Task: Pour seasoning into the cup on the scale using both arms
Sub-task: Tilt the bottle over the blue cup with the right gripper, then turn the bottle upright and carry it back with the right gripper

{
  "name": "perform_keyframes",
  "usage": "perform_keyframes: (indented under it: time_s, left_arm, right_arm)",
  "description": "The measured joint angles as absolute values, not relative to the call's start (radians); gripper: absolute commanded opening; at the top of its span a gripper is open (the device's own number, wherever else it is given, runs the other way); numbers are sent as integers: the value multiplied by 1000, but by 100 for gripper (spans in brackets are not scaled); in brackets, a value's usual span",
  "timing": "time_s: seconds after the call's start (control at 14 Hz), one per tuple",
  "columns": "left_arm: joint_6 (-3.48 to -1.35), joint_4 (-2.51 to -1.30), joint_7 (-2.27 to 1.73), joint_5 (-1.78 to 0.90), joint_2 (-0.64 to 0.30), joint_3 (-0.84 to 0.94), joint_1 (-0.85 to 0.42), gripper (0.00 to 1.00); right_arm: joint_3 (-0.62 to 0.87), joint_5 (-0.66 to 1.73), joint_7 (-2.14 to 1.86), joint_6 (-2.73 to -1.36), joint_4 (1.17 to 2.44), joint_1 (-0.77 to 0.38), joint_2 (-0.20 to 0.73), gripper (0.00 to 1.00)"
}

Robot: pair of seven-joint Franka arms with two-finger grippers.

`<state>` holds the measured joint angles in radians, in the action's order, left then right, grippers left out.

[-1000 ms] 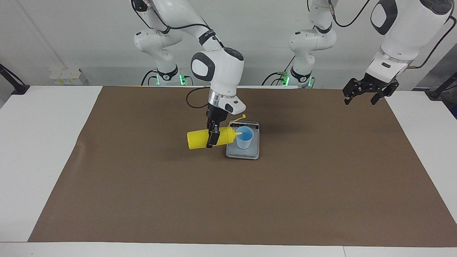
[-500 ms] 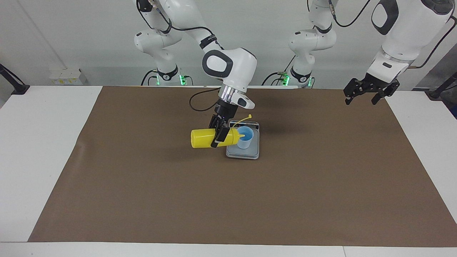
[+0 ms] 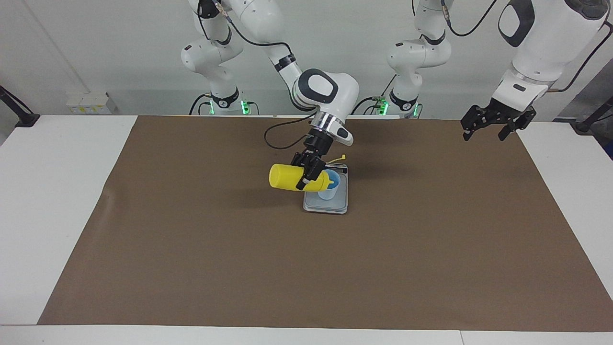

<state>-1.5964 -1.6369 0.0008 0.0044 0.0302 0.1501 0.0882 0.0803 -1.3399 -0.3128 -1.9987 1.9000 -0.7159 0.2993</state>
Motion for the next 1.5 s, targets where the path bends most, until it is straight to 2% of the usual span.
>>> perform_keyframes:
  time_s: [0.29,0.93,1.14,1.5]
  left_arm:
    - [-1596,-1638,1,4,30,150,88,100]
    - [-1596,-1641,2,4,32,157,85,100]
    - [-1596,-1641,2,4,33,160,83,100]
    - [-1596,-1642,2,4,35,168,78,100]
  right_arm:
    - [80,-1424,-309,-1983,1925,-716,294,0]
    - [80,-1414,-305,-1979,1927,-717,273,0]
    - [78,-1310,-305,-1984,1923,-690,226,0]
    - [77,-1004,-364,-2029,1921,-611,151,0]
